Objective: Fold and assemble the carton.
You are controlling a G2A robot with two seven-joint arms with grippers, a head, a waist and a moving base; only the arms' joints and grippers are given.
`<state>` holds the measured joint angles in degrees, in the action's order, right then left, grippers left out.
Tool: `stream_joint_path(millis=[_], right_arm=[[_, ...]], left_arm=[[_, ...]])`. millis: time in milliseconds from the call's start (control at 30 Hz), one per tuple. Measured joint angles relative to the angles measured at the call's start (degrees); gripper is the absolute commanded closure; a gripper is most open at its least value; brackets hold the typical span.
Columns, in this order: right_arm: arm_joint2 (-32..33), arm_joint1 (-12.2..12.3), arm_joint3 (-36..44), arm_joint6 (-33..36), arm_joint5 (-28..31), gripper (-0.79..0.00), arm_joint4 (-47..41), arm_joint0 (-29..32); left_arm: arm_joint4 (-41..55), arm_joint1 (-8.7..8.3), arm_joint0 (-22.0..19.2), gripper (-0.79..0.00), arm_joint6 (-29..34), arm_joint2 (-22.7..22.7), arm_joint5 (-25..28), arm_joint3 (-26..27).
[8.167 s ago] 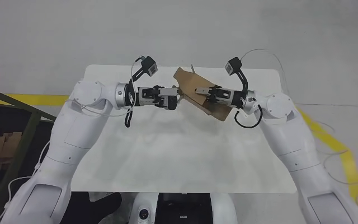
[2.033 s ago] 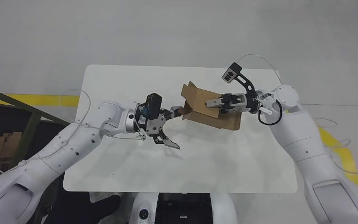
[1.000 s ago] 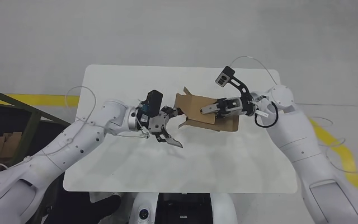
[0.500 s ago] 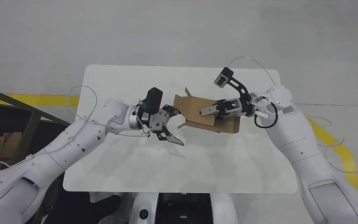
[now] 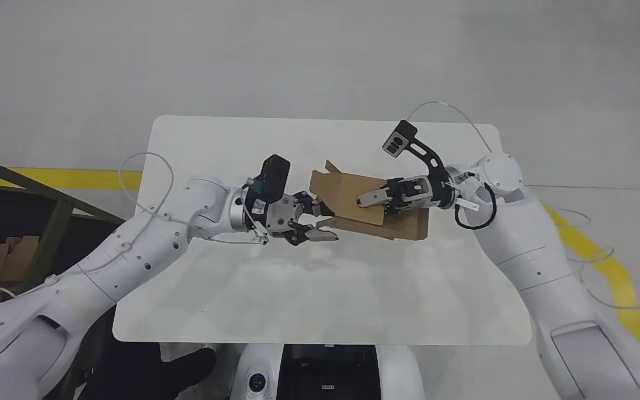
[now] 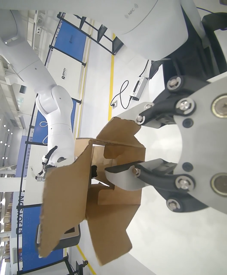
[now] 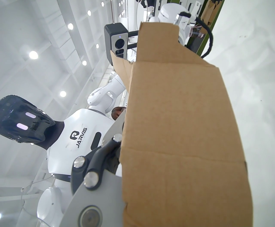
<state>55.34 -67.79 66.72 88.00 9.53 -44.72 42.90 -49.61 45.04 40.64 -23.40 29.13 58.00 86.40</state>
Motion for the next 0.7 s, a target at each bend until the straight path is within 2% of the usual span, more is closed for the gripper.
stream_joint_path(millis=[367,700], right_arm=[[0.0,0.0,0.2,0.0,-0.1,0.000,-0.2,0.0],[-0.3,0.0,0.3,0.0,-0.1,0.000,-0.1,-0.1]], left_arm=[[1.5,-0.25,0.0,-0.409,-0.4,-0.4,0.0,-1.2],[7.1,-1.33,-1.0,-0.372,-0.5,-2.7,0.0,-0.9]])
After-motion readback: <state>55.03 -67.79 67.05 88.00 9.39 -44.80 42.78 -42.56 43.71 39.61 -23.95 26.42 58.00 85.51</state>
